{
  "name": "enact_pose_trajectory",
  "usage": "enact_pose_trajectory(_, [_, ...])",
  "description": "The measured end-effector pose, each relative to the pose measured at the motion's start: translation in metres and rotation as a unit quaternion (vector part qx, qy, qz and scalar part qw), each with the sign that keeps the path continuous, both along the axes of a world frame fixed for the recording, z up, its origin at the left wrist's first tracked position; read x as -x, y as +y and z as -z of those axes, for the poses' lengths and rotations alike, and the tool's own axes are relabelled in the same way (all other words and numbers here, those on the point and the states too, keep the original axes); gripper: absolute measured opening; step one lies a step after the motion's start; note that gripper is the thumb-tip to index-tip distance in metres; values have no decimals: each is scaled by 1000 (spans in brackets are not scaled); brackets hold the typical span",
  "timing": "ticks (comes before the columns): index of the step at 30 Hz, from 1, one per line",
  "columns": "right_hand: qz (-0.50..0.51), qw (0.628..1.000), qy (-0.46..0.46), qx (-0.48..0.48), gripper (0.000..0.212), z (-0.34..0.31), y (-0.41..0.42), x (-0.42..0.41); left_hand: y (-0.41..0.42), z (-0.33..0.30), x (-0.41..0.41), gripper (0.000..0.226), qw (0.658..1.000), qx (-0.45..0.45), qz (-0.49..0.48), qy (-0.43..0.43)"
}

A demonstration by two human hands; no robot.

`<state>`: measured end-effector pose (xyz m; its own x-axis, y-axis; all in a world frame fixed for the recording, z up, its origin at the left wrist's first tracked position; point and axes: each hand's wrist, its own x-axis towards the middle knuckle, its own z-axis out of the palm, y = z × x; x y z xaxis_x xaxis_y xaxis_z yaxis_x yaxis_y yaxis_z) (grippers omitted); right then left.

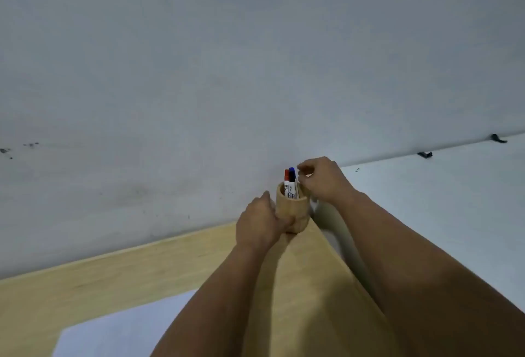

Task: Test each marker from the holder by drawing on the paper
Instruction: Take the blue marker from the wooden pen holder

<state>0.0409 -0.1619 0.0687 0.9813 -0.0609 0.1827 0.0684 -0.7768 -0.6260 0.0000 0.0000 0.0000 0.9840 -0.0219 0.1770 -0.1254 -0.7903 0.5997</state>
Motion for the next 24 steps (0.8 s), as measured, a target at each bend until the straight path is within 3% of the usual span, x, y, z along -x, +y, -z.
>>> enact_pose_trajectory(5, [-25, 997, 13, -73, 38, 9, 2, -9, -13, 12, -9, 91, 997, 66, 29, -14])
enact_pose_trajectory(11, [-21, 991, 29, -126, 46, 20, 1, -18, -17, 18, -17, 83, 997, 69, 16, -18])
enact_pose_trajectory(17, [-26, 982, 56, -180, 22, 16, -2, -10, -2, 15, -20, 82, 998, 47, 26, 13])
enact_pose_trajectory(20, [-28, 983, 65, -172, 21, 10, 5, 4, -2, 11, -18, 80, 998, 38, 30, 38])
enact_pose_trajectory(24, [6, 984, -5, -177, 19, -15, 10, 21, 0, -2, -6, 81, 999, -15, 17, 46])
